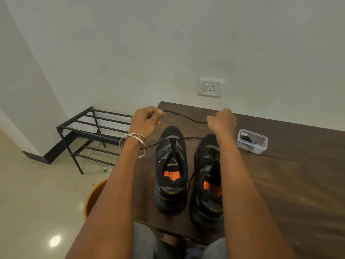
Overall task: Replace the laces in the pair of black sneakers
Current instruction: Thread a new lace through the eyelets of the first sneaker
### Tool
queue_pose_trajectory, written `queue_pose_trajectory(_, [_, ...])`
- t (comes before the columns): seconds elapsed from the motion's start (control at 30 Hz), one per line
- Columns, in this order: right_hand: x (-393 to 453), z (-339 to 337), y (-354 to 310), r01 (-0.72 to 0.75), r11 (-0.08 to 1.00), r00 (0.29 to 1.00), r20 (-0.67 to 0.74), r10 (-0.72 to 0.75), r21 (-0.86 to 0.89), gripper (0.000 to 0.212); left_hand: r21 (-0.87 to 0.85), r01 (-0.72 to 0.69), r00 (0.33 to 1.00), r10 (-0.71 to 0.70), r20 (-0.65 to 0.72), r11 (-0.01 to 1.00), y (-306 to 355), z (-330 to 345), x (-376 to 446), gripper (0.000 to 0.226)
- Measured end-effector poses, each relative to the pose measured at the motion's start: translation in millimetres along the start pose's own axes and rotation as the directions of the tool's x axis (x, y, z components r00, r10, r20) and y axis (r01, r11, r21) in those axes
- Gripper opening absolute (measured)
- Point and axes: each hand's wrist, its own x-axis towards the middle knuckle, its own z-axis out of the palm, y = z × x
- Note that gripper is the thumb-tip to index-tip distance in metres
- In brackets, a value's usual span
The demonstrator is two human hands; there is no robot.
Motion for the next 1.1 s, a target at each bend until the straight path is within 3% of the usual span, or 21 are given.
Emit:
queue_pose_trajectory(0.03, [-5.2,-0.8,-5.3,0.134,0.984,0.990,0.047,-0.130,-0.114,0.032,0.083,-0.039,0.999,0.037,0.032,0.996,5.4,4.2,-0.9,0.017])
queue_pose_trajectory(0.1, [-12.7,0.2,-17.0,0.358,0.934,0.914,0.212,-0.347,-0.016,0.048,0.179,-0.095,0.991,0.076,0.111,0.979,15.8,14.0,-3.0,0.018])
queue_pose_trajectory(0.2, [-22.0,9.1,-23.5,0.411,0.886,0.781,0.418,-0.465,0.217,0.028,0.236,-0.108,0.979,0.062,0.194,0.966,17.3,21.2,-1.4,0.025])
queue_pose_trajectory(0.27, [-22.3,13.7,-20.2,0.409,0.881,0.777,0.417,-0.472,0.237,0.017,0.195,-0.072,0.970,0.023,0.243,0.978,13.9,18.7,-1.0,0.029])
queue_pose_trajectory(0.4, [-18.6,13.1,-16.2,0.286,0.916,0.858,0.350,-0.376,0.283,0.008,0.145,-0.055,0.963,0.014,0.268,0.988,10.8,17.0,-4.0,0.019])
queue_pose_trajectory(0.57, [-9.1,13.1,-7.7,0.137,0.941,0.976,0.118,-0.181,0.310,0.017,0.079,0.058,0.993,-0.066,0.096,0.995,7.8,9.8,-2.0,0.011])
queue_pose_trajectory(0.7, [5.3,19.0,2.8,-0.066,0.960,0.997,-0.021,0.074,0.272,0.006,0.126,0.098,0.989,-0.111,0.097,0.987,0.5,4.6,-3.9,0.014])
queue_pose_trajectory(0.77, [6.1,19.6,3.6,-0.119,0.969,0.991,-0.028,0.128,0.215,0.010,0.157,0.116,0.986,-0.133,0.098,0.981,-2.0,6.6,-4.8,0.017])
queue_pose_trajectory(0.83, [1.3,18.4,2.8,-0.049,0.999,0.999,0.022,0.049,0.002,0.020,0.175,0.137,0.986,-0.152,0.071,0.975,-3.5,8.1,-4.8,0.019])
queue_pose_trajectory(0.9, [-9.4,16.8,-4.5,0.153,0.960,0.981,0.150,-0.120,-0.234,0.040,0.149,0.136,0.988,-0.145,0.056,0.980,-3.7,9.8,-4.0,0.019])
queue_pose_trajectory(0.93, [-15.4,17.0,-10.0,0.274,0.930,0.948,0.233,-0.218,-0.244,0.050,0.124,0.132,0.989,-0.139,0.055,0.984,-3.1,11.2,-3.7,0.020])
queue_pose_trajectory(1.0, [-25.4,19.3,-20.3,0.421,0.903,0.851,0.381,-0.361,-0.085,0.056,0.083,0.129,0.990,-0.134,0.053,0.988,-0.8,15.0,-2.8,0.023])
queue_pose_trajectory(1.1, [-30.4,24.1,-24.4,0.456,0.887,0.792,0.422,-0.442,0.072,0.024,0.036,0.127,0.989,-0.129,0.065,0.991,3.6,17.2,-3.1,0.021])
